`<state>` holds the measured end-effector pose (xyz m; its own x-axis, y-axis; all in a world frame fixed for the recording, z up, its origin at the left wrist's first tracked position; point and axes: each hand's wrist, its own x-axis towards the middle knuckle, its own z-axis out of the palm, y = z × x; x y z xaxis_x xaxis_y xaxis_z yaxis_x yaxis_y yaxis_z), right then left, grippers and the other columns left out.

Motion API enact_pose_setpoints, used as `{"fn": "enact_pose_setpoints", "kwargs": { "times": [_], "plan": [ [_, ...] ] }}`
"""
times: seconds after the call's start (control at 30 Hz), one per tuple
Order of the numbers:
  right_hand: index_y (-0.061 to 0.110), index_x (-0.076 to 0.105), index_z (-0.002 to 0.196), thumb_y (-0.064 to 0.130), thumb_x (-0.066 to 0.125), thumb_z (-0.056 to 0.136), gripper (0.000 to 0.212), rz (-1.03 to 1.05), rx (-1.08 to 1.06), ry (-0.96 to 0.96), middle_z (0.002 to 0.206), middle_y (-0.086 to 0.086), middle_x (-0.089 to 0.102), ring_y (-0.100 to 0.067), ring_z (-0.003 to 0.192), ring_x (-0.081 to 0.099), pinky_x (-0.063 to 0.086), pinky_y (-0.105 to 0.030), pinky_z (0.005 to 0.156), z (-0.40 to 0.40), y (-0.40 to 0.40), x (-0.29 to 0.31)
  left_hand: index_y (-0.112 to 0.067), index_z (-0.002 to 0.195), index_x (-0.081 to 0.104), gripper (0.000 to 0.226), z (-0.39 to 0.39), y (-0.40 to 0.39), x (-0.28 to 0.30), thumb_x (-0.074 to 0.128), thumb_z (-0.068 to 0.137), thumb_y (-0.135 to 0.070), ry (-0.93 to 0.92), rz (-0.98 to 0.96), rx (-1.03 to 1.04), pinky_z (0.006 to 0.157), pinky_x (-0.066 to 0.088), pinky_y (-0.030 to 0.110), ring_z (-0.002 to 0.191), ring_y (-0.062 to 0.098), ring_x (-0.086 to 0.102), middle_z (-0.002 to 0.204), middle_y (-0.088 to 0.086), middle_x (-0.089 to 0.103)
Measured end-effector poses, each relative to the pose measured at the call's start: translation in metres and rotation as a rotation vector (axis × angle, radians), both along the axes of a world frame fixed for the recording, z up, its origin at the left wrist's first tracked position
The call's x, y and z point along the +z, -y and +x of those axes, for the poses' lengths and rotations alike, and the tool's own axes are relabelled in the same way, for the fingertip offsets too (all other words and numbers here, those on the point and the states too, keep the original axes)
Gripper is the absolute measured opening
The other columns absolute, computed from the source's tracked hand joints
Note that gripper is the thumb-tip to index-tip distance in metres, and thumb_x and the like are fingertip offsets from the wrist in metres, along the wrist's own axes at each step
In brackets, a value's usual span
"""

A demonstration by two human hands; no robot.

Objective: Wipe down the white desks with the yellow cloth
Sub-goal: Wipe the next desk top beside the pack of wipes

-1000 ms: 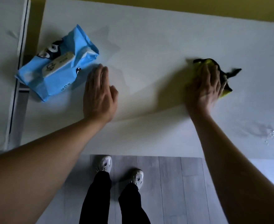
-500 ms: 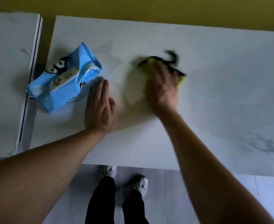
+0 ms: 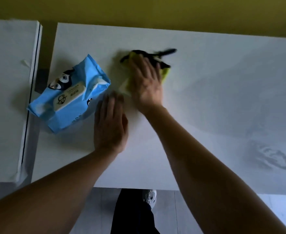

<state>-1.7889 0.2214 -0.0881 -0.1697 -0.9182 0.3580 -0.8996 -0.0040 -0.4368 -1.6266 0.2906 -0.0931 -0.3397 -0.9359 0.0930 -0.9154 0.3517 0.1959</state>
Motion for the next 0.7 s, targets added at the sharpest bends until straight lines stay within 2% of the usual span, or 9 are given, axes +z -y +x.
{"fn": "enact_pose_setpoints", "kwargs": {
  "times": [0.1, 0.17, 0.3, 0.37, 0.43, 0.5, 0.57, 0.7],
  "plan": [
    [0.024, 0.045, 0.152, 0.034, 0.047, 0.100, 0.053, 0.082, 0.130, -0.067, 0.162, -0.004, 0.036, -0.023, 0.151, 0.029, 0.014, -0.048, 0.125, 0.001, 0.016, 0.000, -0.016, 0.166, 0.025, 0.061, 0.001, -0.001, 0.003, 0.027, 0.108, -0.034, 0.082, 0.011, -0.158, 0.129, 0.016, 0.057, 0.159, 0.035, 0.020, 0.172, 0.014, 0.023],
    [0.024, 0.044, 0.152, 0.034, 0.047, 0.099, 0.055, 0.096, 0.132, -0.073, 0.161, -0.005, 0.037, -0.025, 0.151, 0.030, 0.016, -0.048, 0.125, -0.024, 0.014, -0.003, -0.020, 0.165, 0.028, 0.059, 0.003, 0.000, 0.002, 0.026, 0.108, -0.036, 0.074, 0.021, -0.238, 0.129, 0.016, 0.057, 0.159, 0.036, 0.021, 0.172, 0.014, 0.024],
    [0.019, 0.054, 0.145, 0.022, 0.054, 0.091, 0.054, 0.008, -0.276, -0.051, 0.153, -0.011, 0.047, -0.031, 0.142, 0.040, 0.024, -0.045, 0.120, -0.109, -0.001, -0.007, -0.024, 0.164, 0.033, 0.057, 0.003, 0.002, 0.003, 0.027, 0.108, -0.037, 0.054, 0.052, -0.269, 0.129, 0.018, 0.055, 0.158, 0.038, 0.023, 0.171, 0.016, 0.026],
    [0.019, 0.054, 0.145, 0.021, 0.053, 0.090, 0.055, 0.048, -0.461, -0.045, 0.154, -0.012, 0.046, -0.032, 0.141, 0.040, 0.023, -0.044, 0.121, -0.141, -0.013, -0.002, -0.024, 0.163, 0.035, 0.057, 0.003, 0.002, 0.004, 0.030, 0.108, -0.035, 0.038, 0.060, -0.261, 0.128, 0.019, 0.055, 0.158, 0.039, 0.024, 0.170, 0.017, 0.027],
    [0.020, 0.049, 0.149, 0.029, 0.046, 0.092, 0.058, 0.130, -0.594, 0.018, 0.158, -0.011, 0.040, -0.031, 0.147, 0.032, 0.017, -0.046, 0.124, -0.148, -0.013, 0.001, -0.025, 0.164, 0.034, 0.057, 0.003, 0.002, 0.004, 0.032, 0.107, -0.033, 0.028, 0.066, -0.249, 0.129, 0.019, 0.054, 0.158, 0.038, 0.024, 0.171, 0.016, 0.027],
    [0.022, 0.051, 0.148, 0.030, 0.044, 0.091, 0.058, 0.134, -0.662, 0.000, 0.156, -0.009, 0.043, -0.031, 0.145, 0.036, 0.019, -0.046, 0.122, -0.132, 0.000, 0.004, -0.026, 0.164, 0.032, 0.058, 0.002, 0.002, 0.004, 0.034, 0.106, -0.032, 0.021, 0.076, -0.239, 0.129, 0.019, 0.055, 0.158, 0.038, 0.024, 0.171, 0.015, 0.026],
    [0.024, 0.058, 0.141, 0.026, 0.045, 0.086, 0.057, 0.080, -0.536, -0.047, 0.148, -0.007, 0.053, -0.030, 0.136, 0.045, 0.028, -0.044, 0.114, -0.093, 0.024, 0.006, -0.027, 0.164, 0.032, 0.059, 0.002, 0.002, 0.005, 0.034, 0.106, -0.032, 0.023, 0.086, -0.244, 0.129, 0.018, 0.054, 0.158, 0.038, 0.024, 0.171, 0.014, 0.026],
    [0.016, 0.058, 0.142, 0.022, 0.060, 0.089, 0.053, 0.028, 0.104, -0.011, 0.151, -0.013, 0.050, -0.033, 0.143, 0.041, 0.026, -0.054, 0.118, 0.024, 0.067, 0.005, -0.024, 0.156, 0.042, 0.055, 0.004, 0.002, 0.005, 0.038, 0.103, -0.033, 0.037, 0.097, -0.243, 0.130, 0.016, 0.051, 0.158, 0.036, 0.024, 0.169, 0.015, 0.030]
  ]
}}
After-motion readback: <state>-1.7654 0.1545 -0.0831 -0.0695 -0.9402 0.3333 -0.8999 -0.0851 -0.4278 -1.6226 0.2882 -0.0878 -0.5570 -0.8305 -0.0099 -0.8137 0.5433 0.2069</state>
